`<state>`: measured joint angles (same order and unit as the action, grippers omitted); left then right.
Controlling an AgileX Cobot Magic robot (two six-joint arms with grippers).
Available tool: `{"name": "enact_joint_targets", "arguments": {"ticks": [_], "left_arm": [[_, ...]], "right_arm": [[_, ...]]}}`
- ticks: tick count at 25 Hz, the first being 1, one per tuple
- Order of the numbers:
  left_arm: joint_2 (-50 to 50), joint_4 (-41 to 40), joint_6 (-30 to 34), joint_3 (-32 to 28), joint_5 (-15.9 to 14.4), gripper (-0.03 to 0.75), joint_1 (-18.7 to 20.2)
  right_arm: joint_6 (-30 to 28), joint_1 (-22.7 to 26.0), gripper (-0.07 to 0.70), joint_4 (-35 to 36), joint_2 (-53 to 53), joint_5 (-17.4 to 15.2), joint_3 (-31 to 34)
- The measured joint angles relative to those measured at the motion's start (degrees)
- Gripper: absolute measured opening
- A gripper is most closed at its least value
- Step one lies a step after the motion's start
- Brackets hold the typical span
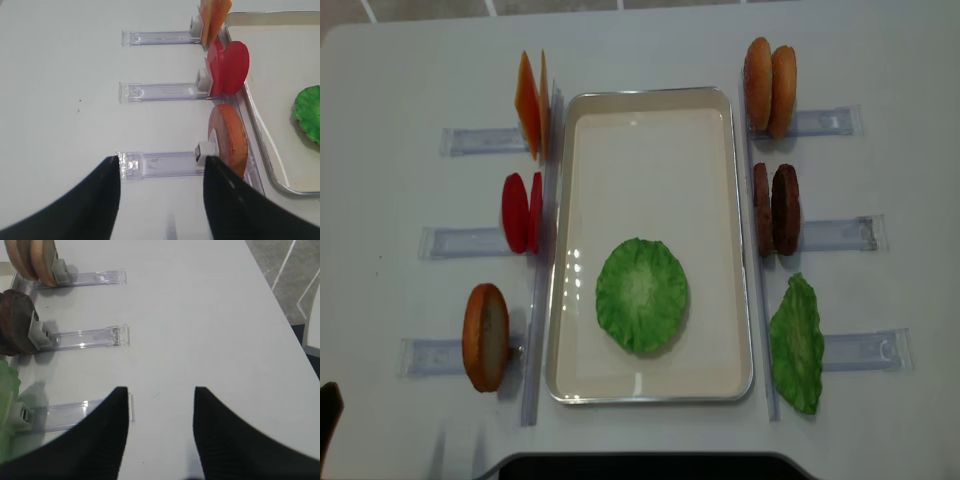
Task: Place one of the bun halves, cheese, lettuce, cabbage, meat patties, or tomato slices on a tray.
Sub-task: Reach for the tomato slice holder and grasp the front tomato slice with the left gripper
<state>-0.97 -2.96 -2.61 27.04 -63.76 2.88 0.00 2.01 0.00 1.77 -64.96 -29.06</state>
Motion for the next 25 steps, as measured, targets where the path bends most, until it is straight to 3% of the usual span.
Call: {"name": "enact_joint_targets", "arguments": {"ticks": [25], "left_arm": [[0.0,0.0,0.0,0.0,0.0,0.408,0.0]], "right_arm": [[0.0,0.0,0.296,0.0,0.0,0.0,0.0]]}}
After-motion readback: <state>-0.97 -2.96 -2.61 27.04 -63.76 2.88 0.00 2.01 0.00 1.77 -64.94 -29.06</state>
